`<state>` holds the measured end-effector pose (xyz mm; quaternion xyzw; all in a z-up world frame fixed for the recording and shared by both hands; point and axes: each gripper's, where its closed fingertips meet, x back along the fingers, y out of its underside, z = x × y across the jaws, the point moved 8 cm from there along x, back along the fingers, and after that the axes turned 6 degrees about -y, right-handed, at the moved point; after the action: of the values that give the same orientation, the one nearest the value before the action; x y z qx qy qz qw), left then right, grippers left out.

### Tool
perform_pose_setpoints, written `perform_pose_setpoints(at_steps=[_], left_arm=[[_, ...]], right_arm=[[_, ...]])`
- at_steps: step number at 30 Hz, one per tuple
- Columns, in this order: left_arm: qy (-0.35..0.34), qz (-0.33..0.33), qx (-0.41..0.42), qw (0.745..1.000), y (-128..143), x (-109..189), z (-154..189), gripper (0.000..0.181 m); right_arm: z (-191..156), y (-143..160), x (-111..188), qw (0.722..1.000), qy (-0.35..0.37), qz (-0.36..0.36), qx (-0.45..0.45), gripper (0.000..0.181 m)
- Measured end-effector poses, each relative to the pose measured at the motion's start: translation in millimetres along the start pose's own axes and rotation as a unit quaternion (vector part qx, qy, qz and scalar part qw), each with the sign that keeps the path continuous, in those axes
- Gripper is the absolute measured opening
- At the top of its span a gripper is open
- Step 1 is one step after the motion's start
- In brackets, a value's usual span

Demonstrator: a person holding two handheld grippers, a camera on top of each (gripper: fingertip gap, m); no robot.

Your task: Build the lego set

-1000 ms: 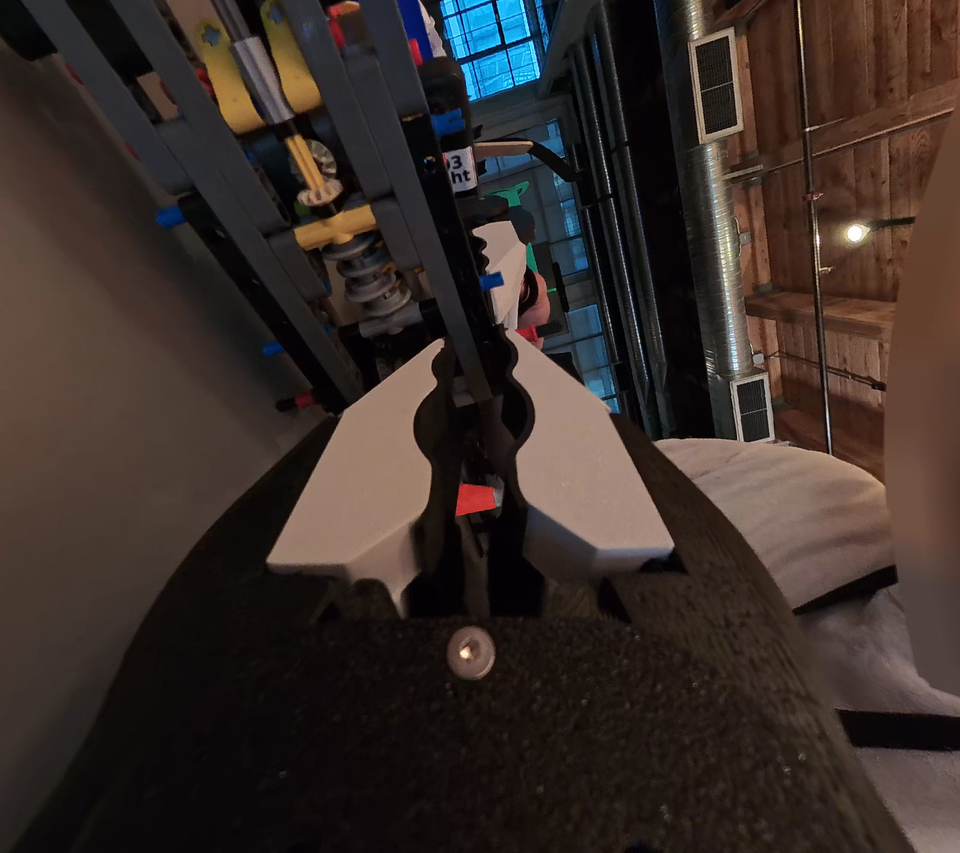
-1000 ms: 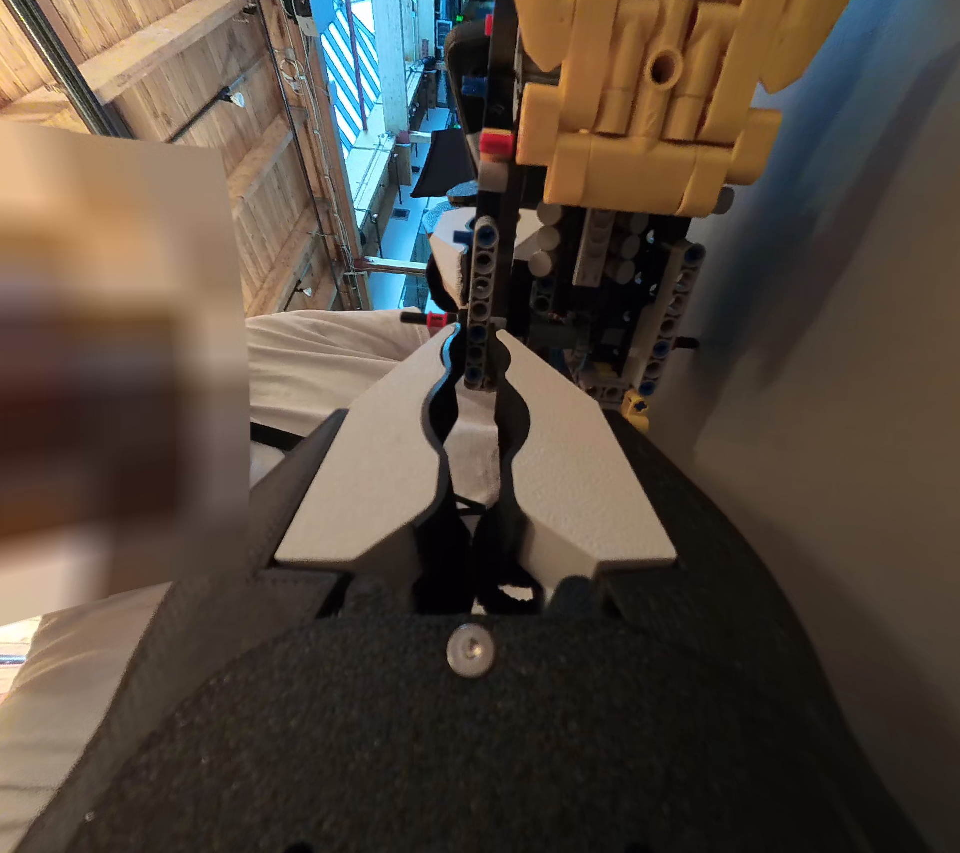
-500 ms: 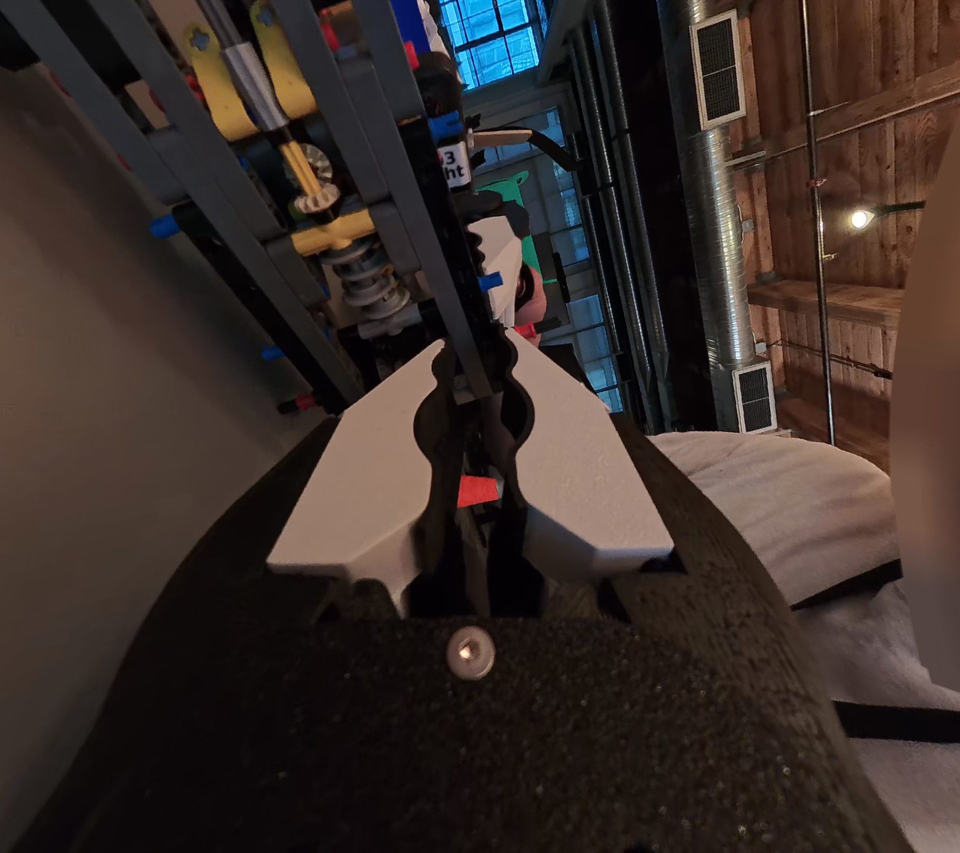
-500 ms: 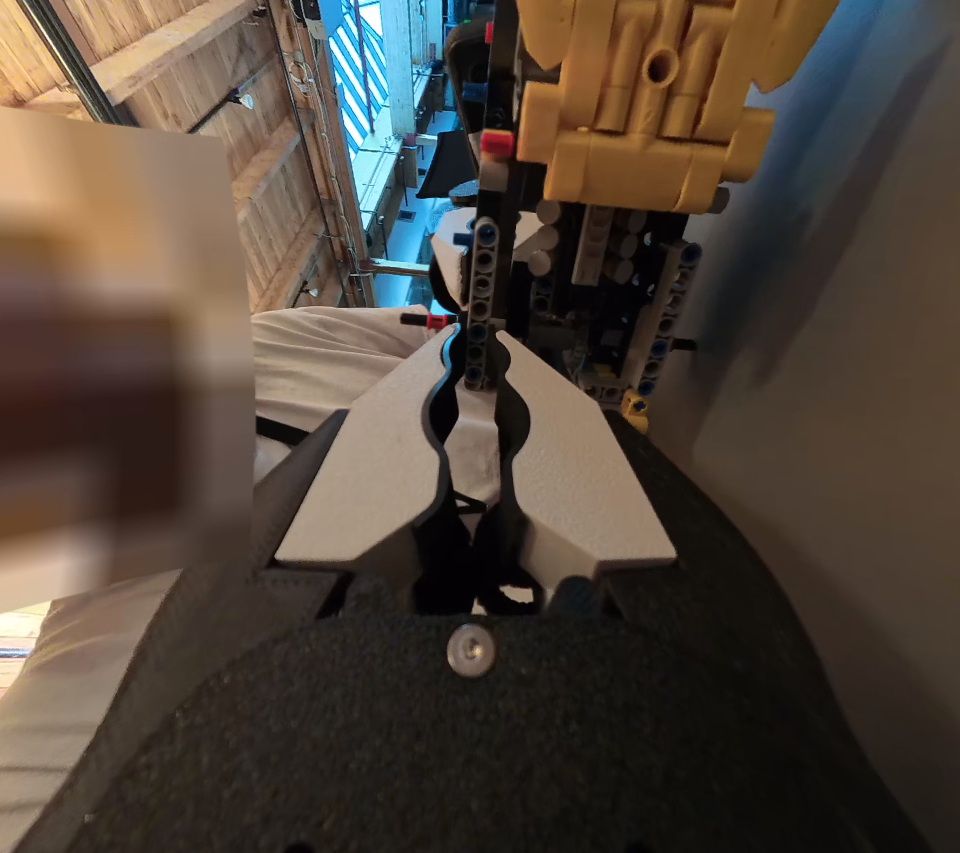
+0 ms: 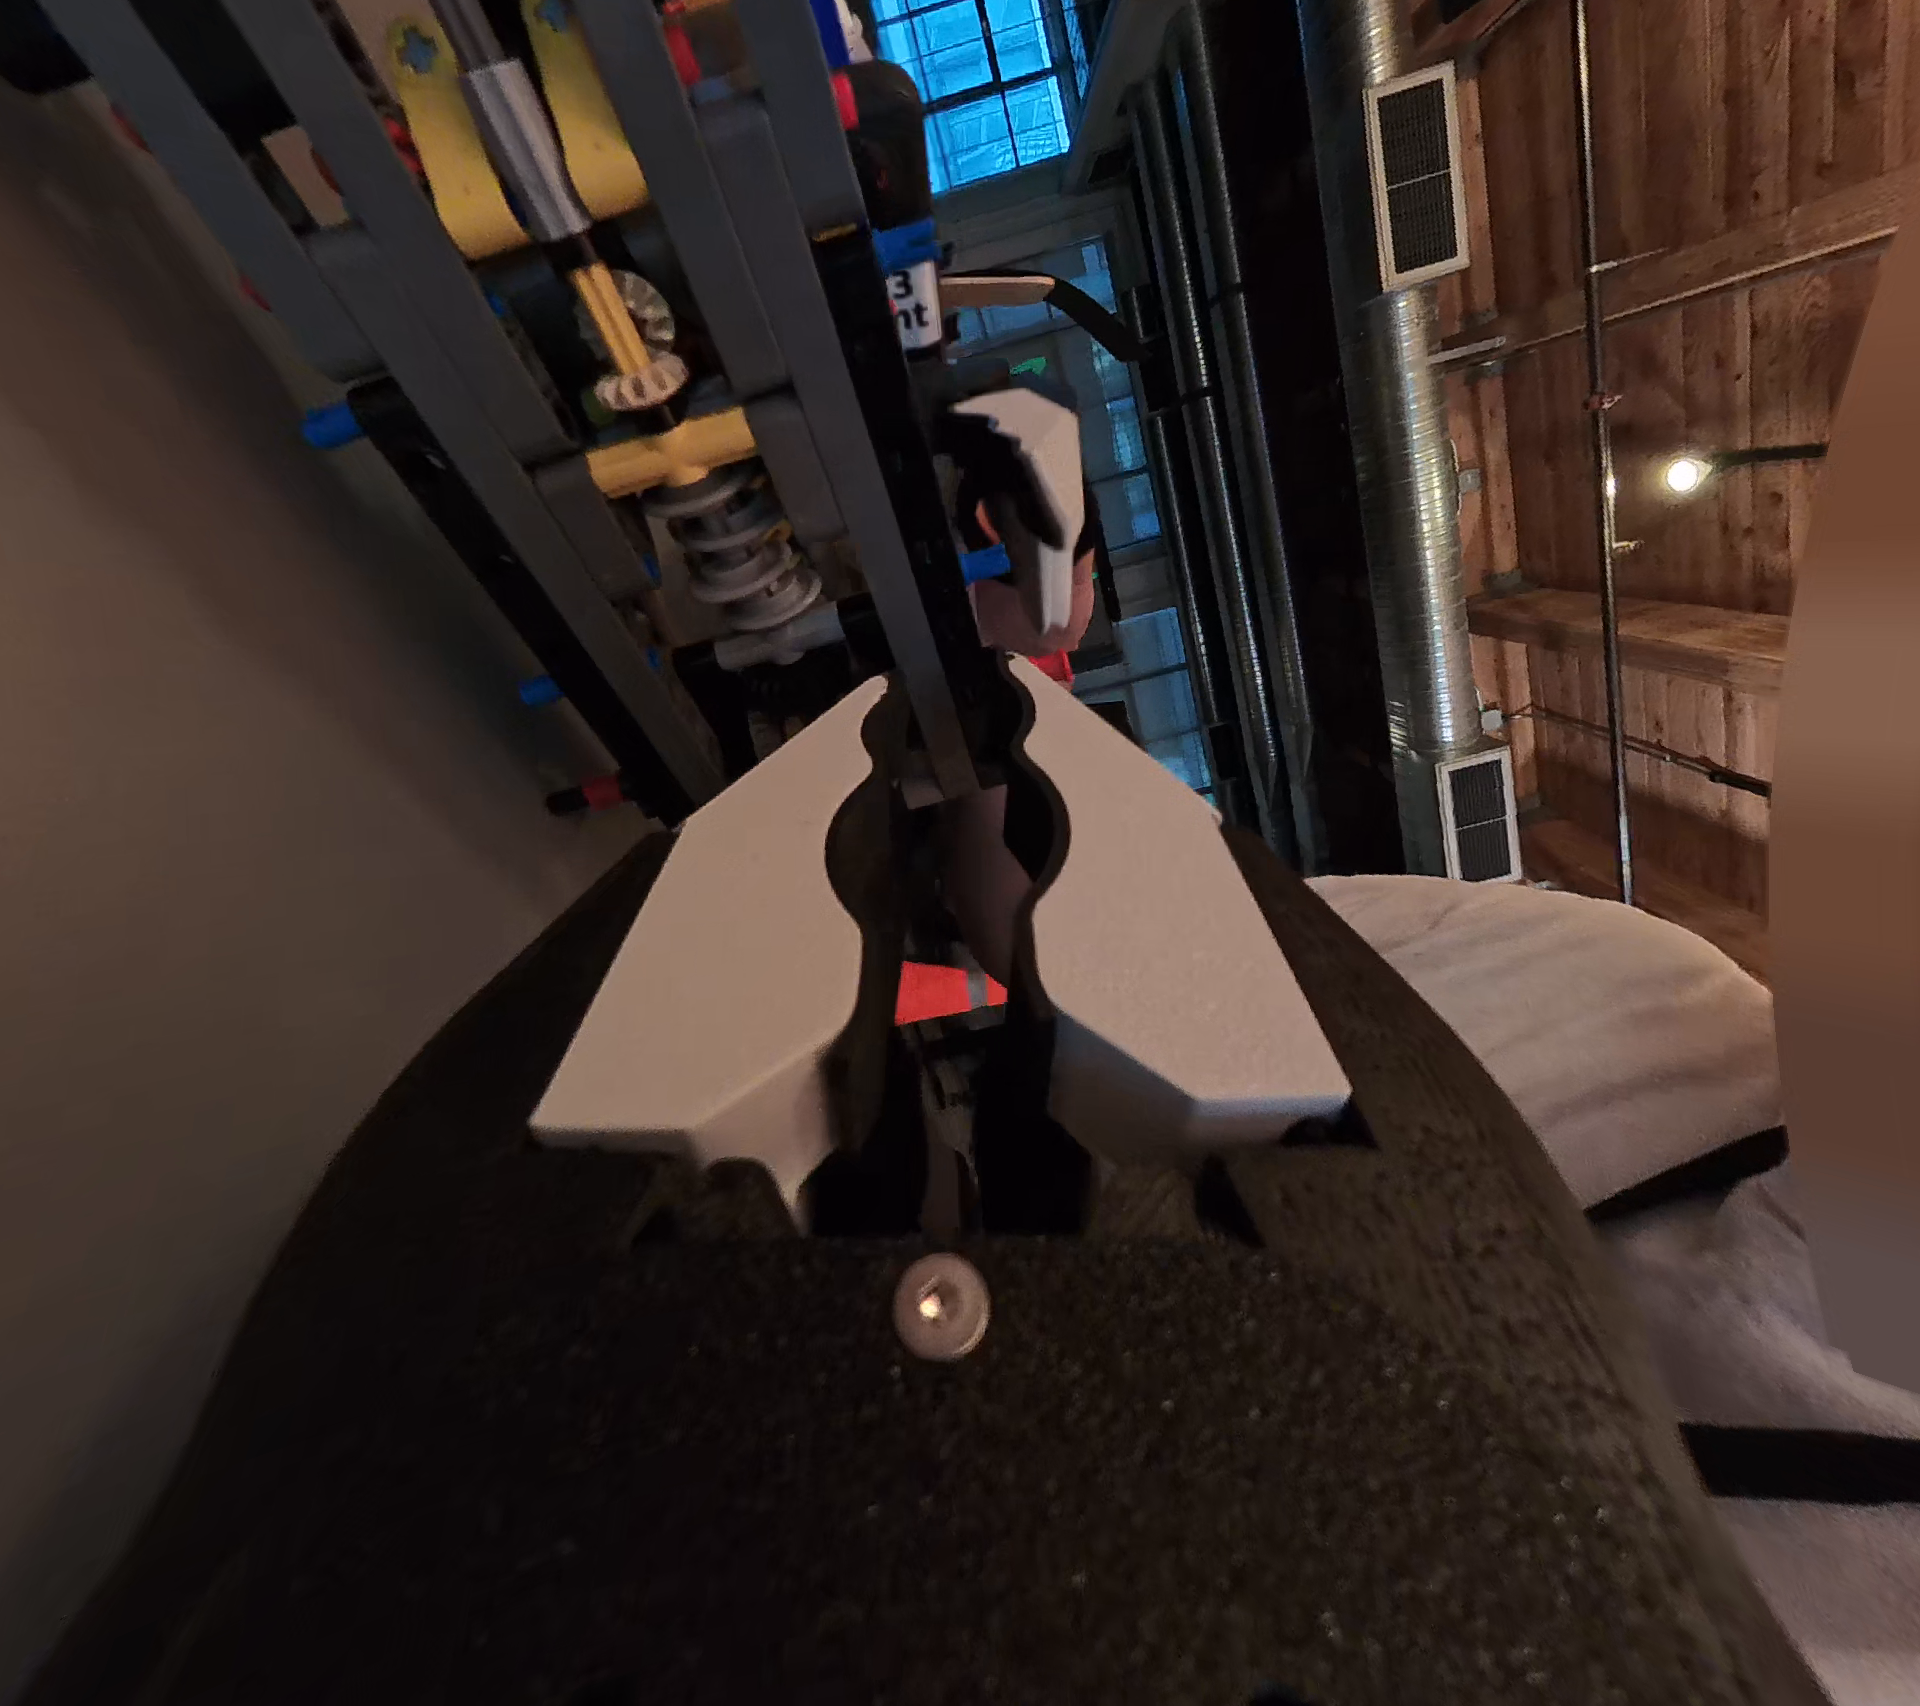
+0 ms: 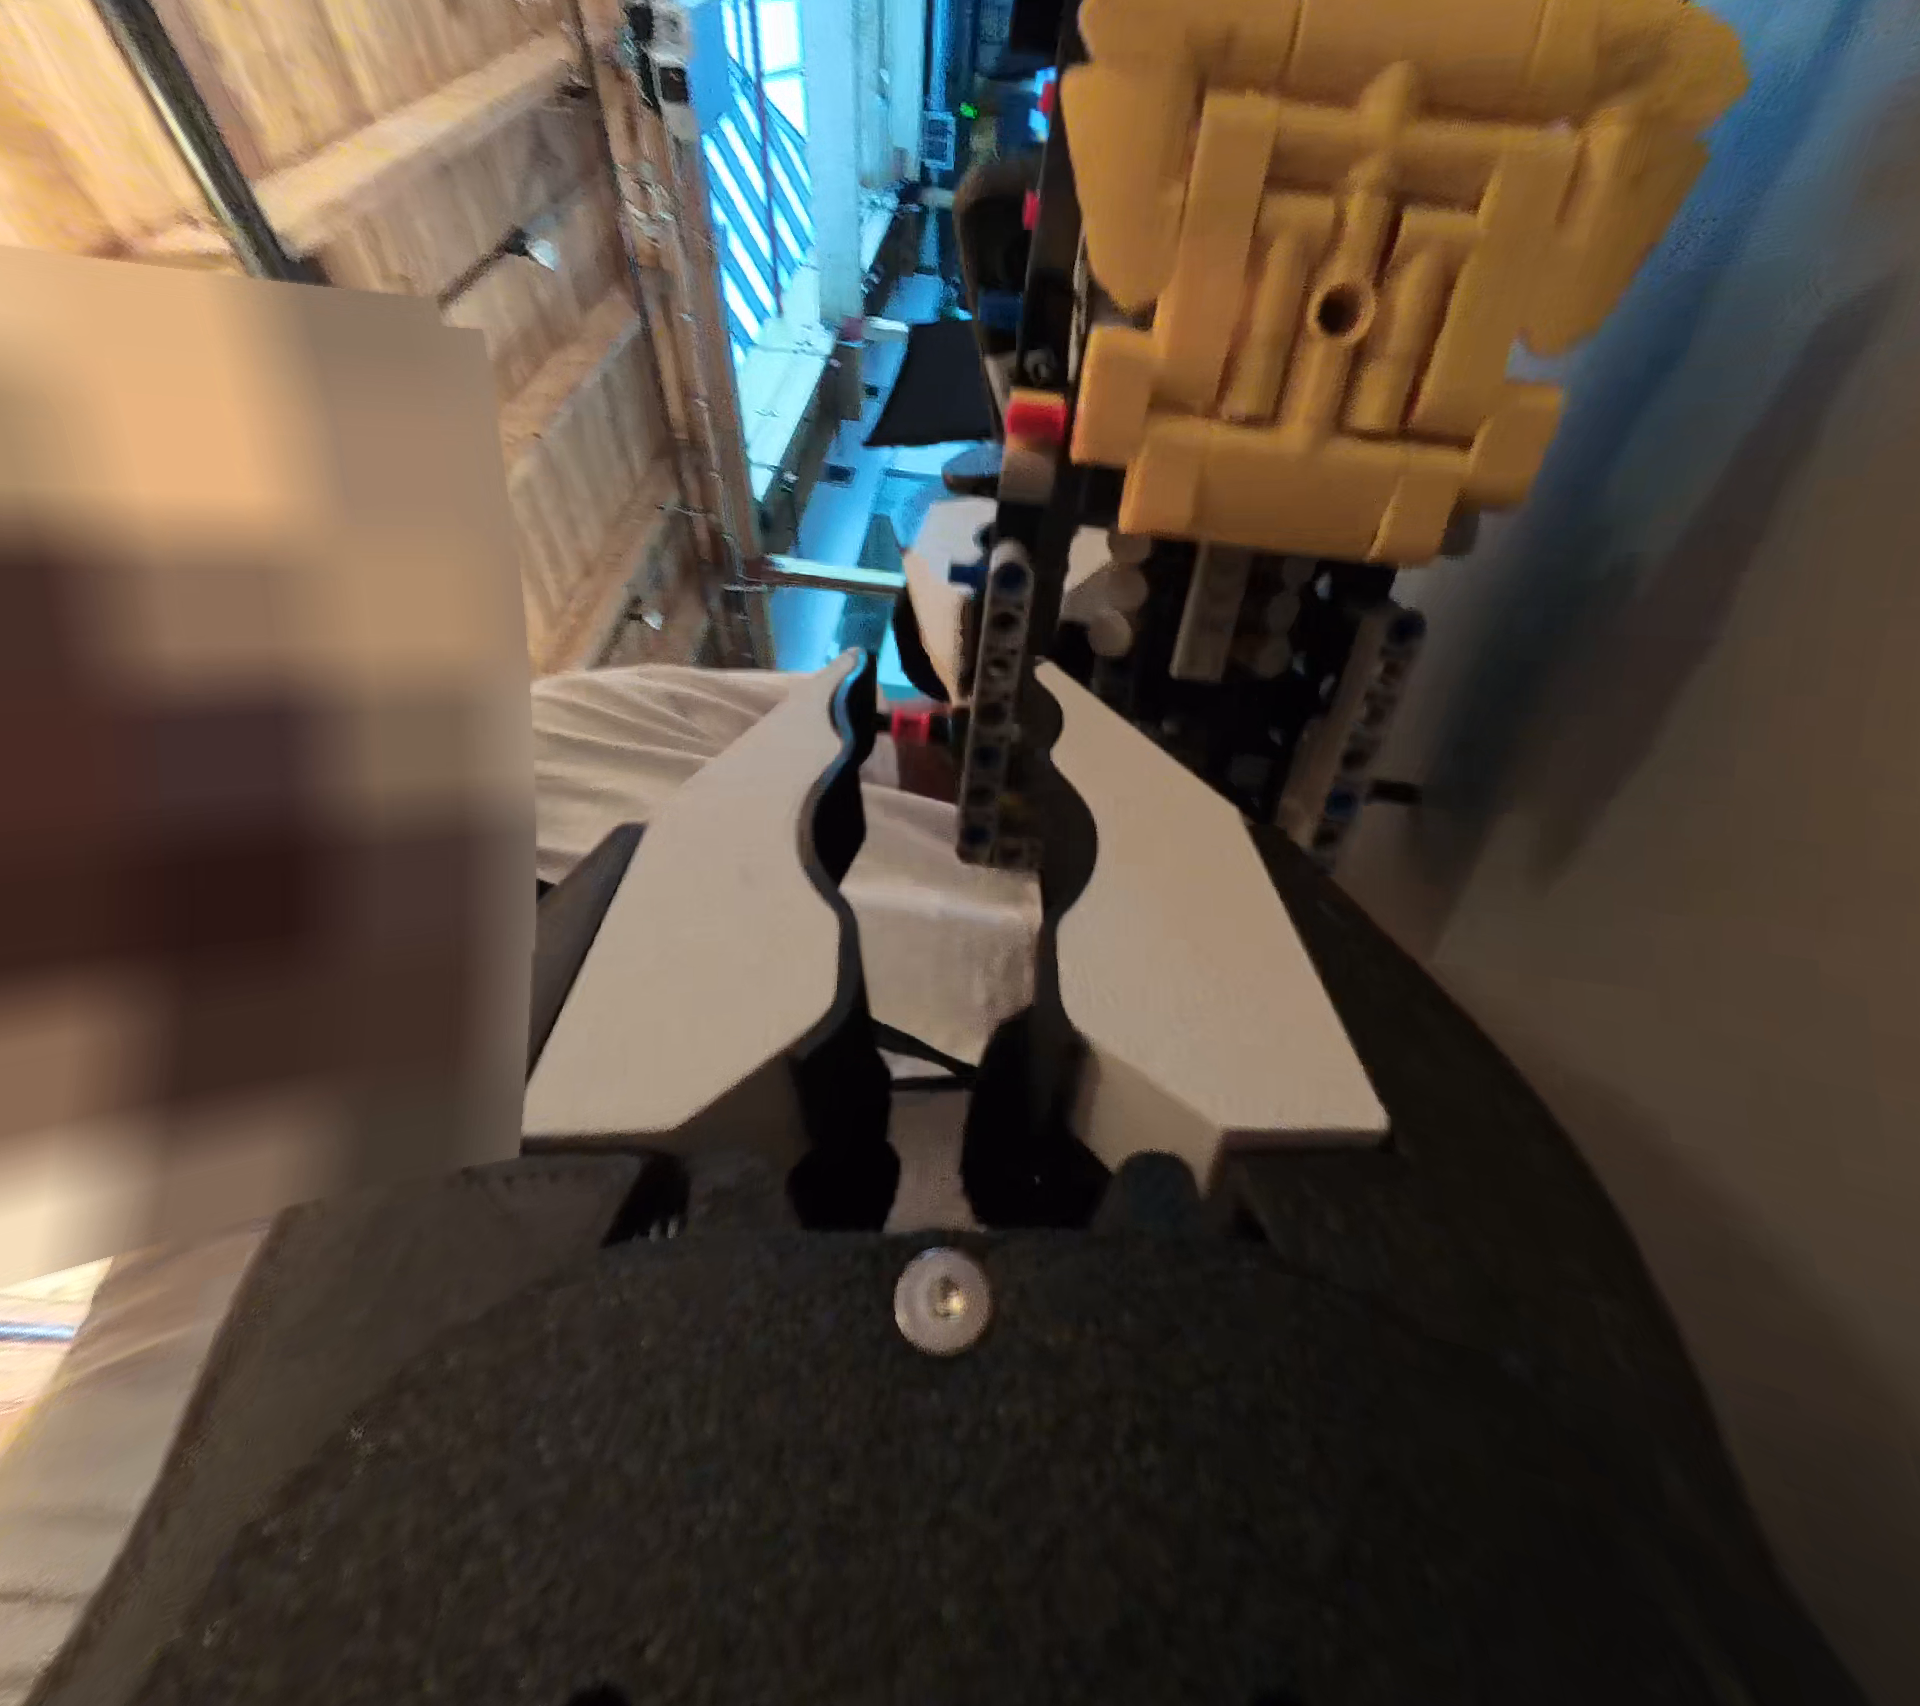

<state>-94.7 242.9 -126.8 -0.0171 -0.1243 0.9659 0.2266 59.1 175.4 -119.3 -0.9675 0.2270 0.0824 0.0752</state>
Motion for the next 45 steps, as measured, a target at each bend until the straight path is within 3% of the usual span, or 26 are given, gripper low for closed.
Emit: perform_pose_setpoints(at_steps=[5, 12, 17, 21, 26, 29, 31, 33, 35, 36, 37, 40, 41, 43, 45], left_arm=[[-0.004, 0.004, -0.004, 1.0, -3, 1, 0, 0.015], [-0.009, 0.014, -0.02, 1.0, -1, 2, 1, 0.015], [-0.008, 0.004, -0.023, 1.0, 0, -3, 1, 0.016], [-0.01, -0.01, -0.064, 0.998, 3, -10, 8, 0.018], [-0.076, -0.021, -0.175, 0.981, 1, 3, 14, 0.031], [-0.111, -0.036, -0.318, 0.941, -7, 9, 31, 0.033], [-0.135, -0.043, -0.441, 0.886, -20, 10, 48, 0.041], [-0.148, -0.061, -0.575, 0.802, -33, 5, 65, 0.048], [-0.177, -0.09, -0.683, 0.703, -50, -7, 66, 0.056], [-0.18, -0.113, -0.714, 0.667, -58, -16, 62, 0.057], [-0.176, -0.15, -0.72, 0.654, -65, -27, 54, 0.063], [-0.166, -0.275, -0.682, 0.657, -78, -61, 29, 0.087], [-0.148, -0.298, -0.677, 0.656, -79, -71, 25, 0.088], [-0.118, -0.343, -0.659, 0.659, -73, -88, 19, 0.091], [-0.104, -0.371, -0.641, 0.663, -67, -99, 12, 0.09]], right_arm=[[6, -10, -5, 1.0, 0.03, 0.005, 0.003, 0.007], [7, -6, 1, 0.999, 0.02, -0.012, -0.022, 0.005], [-6, -6, 1, 0.995, 0.092, -0.022, 0.041, 0.006], [-38, -8, -9, 0.962, 0.215, -0.097, 0.14, 0.007], [-59, -15, -5, 0.875, 0.386, -0.212, 0.2, 0.006], [-58, -15, -2, 0.8, 0.477, -0.276, 0.238, 0.006], [-53, -15, 1, 0.763, 0.513, -0.299, 0.256, 0.006], [-48, -13, 4, 0.72, 0.536, -0.331, 0.291, 0.007], [-46, -10, 5, 0.708, 0.536, -0.346, 0.303, 0.007], [-43, -10, 6, 0.702, 0.534, -0.353, 0.313, 0.006], [-40, -7, 8, 0.686, 0.527, -0.371, 0.337, 0.007], [-26, -1, 17, 0.633, 0.528, -0.397, 0.404, 0.006], [-21, 3, 20, 0.631, 0.515, -0.398, 0.422, 0.006], [-13, 8, 24, 0.658, 0.489, -0.369, 0.437, 0.007], [-5, 12, 29, 0.668, 0.478, -0.338, 0.459, 0.007]])
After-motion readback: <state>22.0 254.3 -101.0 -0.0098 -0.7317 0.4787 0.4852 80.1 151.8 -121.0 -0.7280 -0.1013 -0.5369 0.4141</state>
